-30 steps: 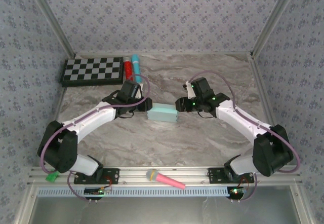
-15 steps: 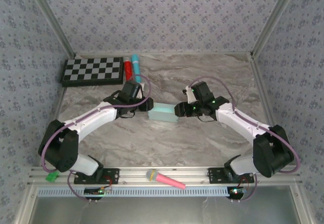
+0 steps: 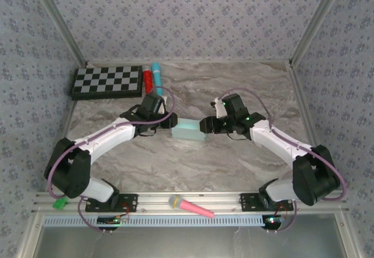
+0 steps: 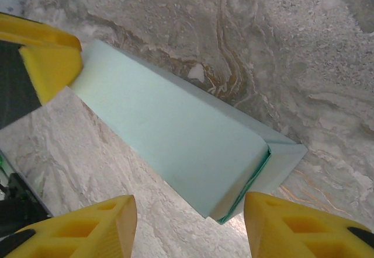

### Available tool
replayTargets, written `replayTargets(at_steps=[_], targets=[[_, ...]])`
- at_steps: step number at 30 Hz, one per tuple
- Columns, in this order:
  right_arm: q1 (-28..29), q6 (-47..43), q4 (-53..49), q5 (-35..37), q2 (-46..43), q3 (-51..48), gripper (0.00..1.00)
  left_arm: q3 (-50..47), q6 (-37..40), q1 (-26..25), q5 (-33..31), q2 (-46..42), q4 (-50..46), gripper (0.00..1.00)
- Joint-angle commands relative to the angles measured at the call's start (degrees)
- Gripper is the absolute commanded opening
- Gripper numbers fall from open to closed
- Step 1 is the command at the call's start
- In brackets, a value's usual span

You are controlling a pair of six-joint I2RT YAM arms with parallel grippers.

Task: Fold the paper box

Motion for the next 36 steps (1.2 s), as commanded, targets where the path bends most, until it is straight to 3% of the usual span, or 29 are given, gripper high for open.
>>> replayTargets(at_steps=[1,22,36], targets=[[-1.15,2.46,1.30,-0.49,-0.58,-0.62,0.53,-2.08,1.00,-0.67,-1.58,2.08,-6.04,0.45],[-2.05,2.22,0.16,0.04,4.03,-4.68,0.52,-5.28,1.85,-1.17,-2.20,1.99,-3.60,0.46],[-3.22,3.01,-2.78,6.80,7.10,-6.32,0.50,-8.60,1.71,-1.64,-4.40,2.07,-2.44,0.46]])
